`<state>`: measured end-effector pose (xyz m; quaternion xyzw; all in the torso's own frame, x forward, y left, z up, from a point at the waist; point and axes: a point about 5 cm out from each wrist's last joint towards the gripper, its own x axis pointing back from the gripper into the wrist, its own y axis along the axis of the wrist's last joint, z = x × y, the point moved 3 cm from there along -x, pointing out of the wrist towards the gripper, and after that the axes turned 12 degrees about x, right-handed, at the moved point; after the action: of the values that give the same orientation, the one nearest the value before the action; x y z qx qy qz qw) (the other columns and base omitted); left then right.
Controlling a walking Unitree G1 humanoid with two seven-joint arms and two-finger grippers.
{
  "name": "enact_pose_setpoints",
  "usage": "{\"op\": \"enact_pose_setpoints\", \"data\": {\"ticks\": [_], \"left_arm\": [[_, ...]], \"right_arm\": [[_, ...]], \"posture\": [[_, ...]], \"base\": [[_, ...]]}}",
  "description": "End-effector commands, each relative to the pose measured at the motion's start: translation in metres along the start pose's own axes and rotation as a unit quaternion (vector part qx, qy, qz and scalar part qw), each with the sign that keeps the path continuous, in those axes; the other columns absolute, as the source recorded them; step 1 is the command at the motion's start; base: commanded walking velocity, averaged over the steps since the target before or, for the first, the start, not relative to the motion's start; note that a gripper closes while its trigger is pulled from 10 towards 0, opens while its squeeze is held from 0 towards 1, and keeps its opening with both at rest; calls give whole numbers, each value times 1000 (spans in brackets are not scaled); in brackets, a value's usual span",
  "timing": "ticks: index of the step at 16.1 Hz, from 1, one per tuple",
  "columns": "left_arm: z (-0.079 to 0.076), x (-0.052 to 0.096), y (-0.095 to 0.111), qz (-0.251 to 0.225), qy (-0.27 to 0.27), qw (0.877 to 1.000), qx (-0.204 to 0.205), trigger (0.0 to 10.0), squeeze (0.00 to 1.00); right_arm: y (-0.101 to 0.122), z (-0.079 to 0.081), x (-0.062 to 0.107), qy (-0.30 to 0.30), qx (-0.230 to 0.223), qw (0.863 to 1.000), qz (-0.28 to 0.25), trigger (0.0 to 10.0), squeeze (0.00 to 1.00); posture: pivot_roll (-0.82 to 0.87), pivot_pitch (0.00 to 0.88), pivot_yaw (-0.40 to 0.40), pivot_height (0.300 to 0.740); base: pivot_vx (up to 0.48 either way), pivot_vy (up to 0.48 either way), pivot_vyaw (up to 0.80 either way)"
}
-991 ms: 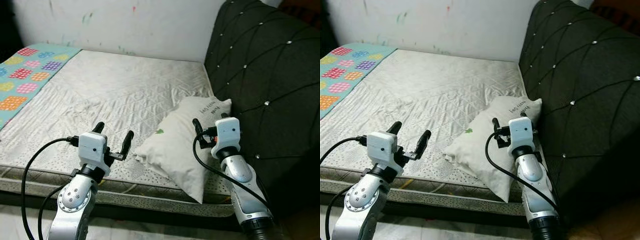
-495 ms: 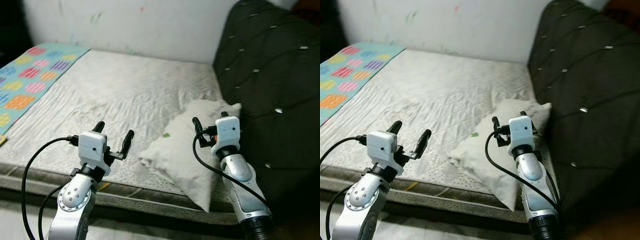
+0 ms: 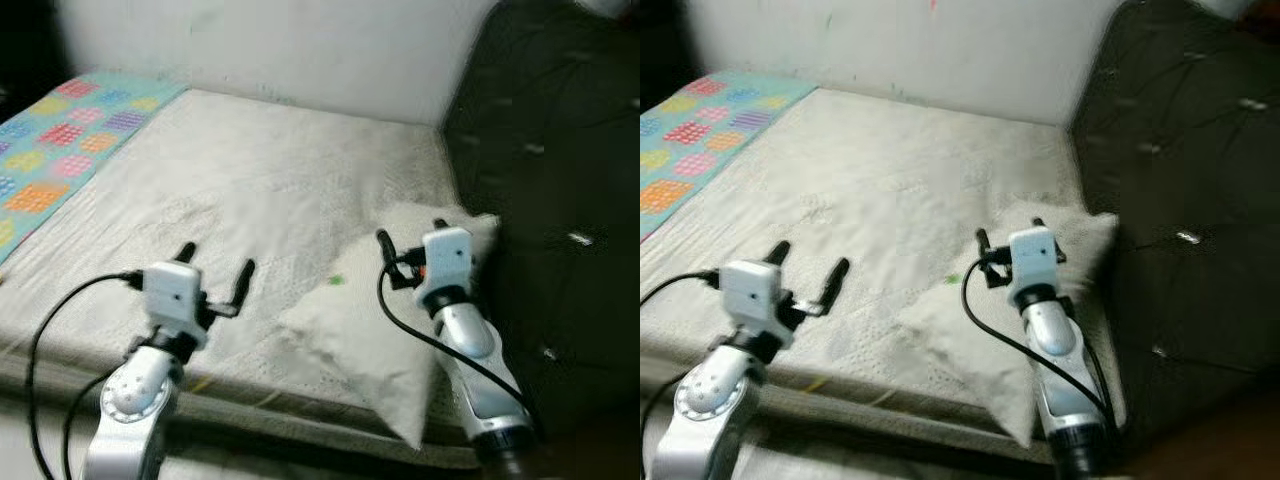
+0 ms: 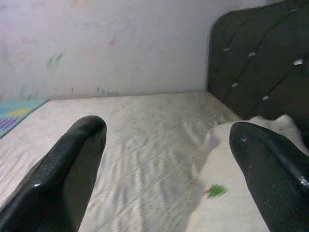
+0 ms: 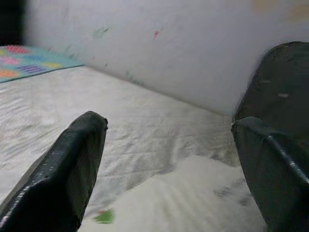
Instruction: Clean up the room
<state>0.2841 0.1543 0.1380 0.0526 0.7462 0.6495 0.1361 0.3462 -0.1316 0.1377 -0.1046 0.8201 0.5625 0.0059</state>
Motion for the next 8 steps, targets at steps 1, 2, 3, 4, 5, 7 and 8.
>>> {"op": "enact_pose_setpoints", "data": {"ticks": [1,2,3,4,5,7,8], "left_arm": [[-10,-4,-1,-3,-18,1000,3,10000,0],[-9,-5,0,-5,-21,1000,-4,10000,0],[-9,-8,0,-7,-29,999,-14,10000,0],[-9,-9,0,-8,-32,999,-16,10000,0],[-9,-11,-1,-7,-34,999,-19,10000,0],[-11,-16,-3,-8,-27,999,-19,10000,0],[-9,-15,-4,-10,-15,1000,-20,10000,0]], "right_arm": [[-10,-16,2,-18,10,1000,17,10000,0],[-12,-19,2,-17,20,999,19,10000,0],[-14,-23,1,-18,35,999,23,10000,0],[-15,-24,1,-17,40,999,24,10000,0],[-16,-23,0,-15,44,999,25,10000,0],[-13,-18,-1,2,57,998,11,10000,0],[-14,-14,-1,5,54,998,12,10000,0]], "posture": [[-1,0,-85,740],[-1,0,-96,740],[-1,0,-110,740],[-6,0,-119,740],[-13,0,-131,740],[-1,0,-142,740],[11,0,-135,740]], "base": [[311,0,0],[300,0,0],[296,0,0],[296,0,0],[281,0,0],[124,0,0],[0,0,0]]}}
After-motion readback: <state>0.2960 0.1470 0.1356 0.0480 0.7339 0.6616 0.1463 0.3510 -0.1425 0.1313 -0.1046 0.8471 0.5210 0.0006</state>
